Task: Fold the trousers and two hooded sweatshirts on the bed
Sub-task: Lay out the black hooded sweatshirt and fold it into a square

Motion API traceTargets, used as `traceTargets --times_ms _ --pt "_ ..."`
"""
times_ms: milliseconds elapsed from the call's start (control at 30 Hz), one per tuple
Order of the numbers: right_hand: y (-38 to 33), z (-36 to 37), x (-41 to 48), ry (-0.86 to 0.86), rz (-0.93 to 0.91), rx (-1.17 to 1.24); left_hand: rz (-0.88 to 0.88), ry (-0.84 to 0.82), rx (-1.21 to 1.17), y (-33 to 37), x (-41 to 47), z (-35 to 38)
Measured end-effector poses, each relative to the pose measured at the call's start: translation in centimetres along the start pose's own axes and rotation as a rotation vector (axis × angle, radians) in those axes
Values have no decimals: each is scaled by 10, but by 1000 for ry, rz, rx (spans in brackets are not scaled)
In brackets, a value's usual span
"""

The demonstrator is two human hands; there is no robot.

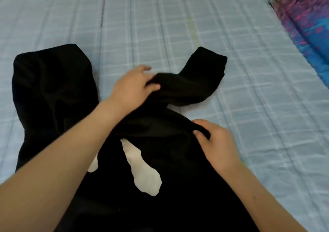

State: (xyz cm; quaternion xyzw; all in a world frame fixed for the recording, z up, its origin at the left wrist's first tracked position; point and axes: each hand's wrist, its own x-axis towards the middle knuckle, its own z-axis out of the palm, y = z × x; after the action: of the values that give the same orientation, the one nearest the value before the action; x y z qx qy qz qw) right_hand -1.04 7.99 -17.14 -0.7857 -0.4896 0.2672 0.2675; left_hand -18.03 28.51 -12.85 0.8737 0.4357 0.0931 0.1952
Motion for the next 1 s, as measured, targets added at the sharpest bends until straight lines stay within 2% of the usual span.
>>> traceTargets --times_ms 67,100,133,200,233,333,400,467,533,667,733,800,833,900,933,1000 --pt "6 -18 0 86 36 -7 0 240 41 1 35 -20" --pt "11 -24 -1 102 57 -29 -42 319 80 0 53 -26" --pt "16 -26 -2 102 80 -36 -127 331 138 -1 67 -28" --pt "25 -21 -3 74 131 -33 -306 227 242 -1 75 -18" --pt "27 -18 -3 70 133 -48 -308 185 265 -1 68 -9" --pt "26 -10 0 104 112 -66 -41 154 372 -9 22 28" --pt "23 -5 0 89 116 -52 -3 42 413 -22 -4 52" --pt "21 0 -2 44 122 -63 -130 -66 235 -34 -13 64" --pt "21 2 -2 15 113 -61 -207 -86 42 -39 -10 65" --pt "17 -14 0 55 111 85 -168 34 -226 -30 3 47" --pt "15 -28 -2 124 114 164 -45 145 -249 -20 13 30" --pt "15 -37 -5 183 105 192 98 250 -147 -12 28 19" --pt "20 -37 -6 203 110 179 134 235 -31 -7 34 17" --pt "28 -30 -6 166 161 92 74 111 256 3 33 22" --pt "33 -26 -6 121 191 33 50 85 334 11 26 26" --pt "44 -27 -9 72 260 -2 118 106 337 39 -9 36"
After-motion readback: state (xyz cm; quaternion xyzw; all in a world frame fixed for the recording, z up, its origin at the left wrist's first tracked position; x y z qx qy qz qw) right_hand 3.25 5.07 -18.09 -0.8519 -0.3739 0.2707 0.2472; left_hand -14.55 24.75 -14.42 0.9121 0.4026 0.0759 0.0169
